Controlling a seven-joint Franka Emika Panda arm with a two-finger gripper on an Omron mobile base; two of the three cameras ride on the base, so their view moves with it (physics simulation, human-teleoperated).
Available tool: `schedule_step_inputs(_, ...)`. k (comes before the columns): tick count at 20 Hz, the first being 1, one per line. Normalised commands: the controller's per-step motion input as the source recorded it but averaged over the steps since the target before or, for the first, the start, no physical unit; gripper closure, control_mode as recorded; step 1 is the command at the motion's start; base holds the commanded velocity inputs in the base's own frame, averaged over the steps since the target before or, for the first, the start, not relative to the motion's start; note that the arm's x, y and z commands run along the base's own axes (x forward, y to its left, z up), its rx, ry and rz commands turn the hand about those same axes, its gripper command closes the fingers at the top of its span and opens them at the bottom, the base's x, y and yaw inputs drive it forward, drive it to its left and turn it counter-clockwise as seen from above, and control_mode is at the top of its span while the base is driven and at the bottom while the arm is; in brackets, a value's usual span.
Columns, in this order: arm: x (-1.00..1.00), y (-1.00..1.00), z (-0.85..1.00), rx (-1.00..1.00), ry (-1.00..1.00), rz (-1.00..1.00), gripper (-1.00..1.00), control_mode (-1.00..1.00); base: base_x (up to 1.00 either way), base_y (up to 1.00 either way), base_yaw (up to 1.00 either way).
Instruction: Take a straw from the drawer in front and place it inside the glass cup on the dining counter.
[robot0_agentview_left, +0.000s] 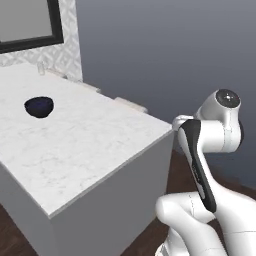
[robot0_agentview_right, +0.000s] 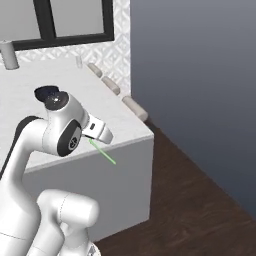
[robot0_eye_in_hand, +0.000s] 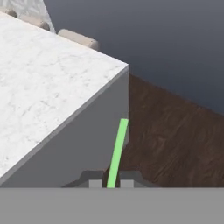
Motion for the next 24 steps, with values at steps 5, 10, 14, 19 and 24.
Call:
schedule_step_inputs(5,0.00,0.00,0.00,0.00,0.00,0.00,1.00,1.00,0.43,-1.00,0.30)
schedule_step_inputs(10,0.00,0.00,0.00,0.00,0.00,0.00,1.00,1.00,0.44,-1.00,0.32)
schedule_step_inputs(14,0.00,0.00,0.00,0.00,0.00,0.00,1.00,1.00,0.44,-1.00,0.32)
schedule_step_inputs(19,0.00,0.00,0.00,0.00,0.00,0.00,1.00,1.00,0.45,-1.00,0.33)
schedule_step_inputs(24,0.00,0.00,0.00,0.00,0.00,0.00,1.00,1.00,0.67,-0.88,0.38)
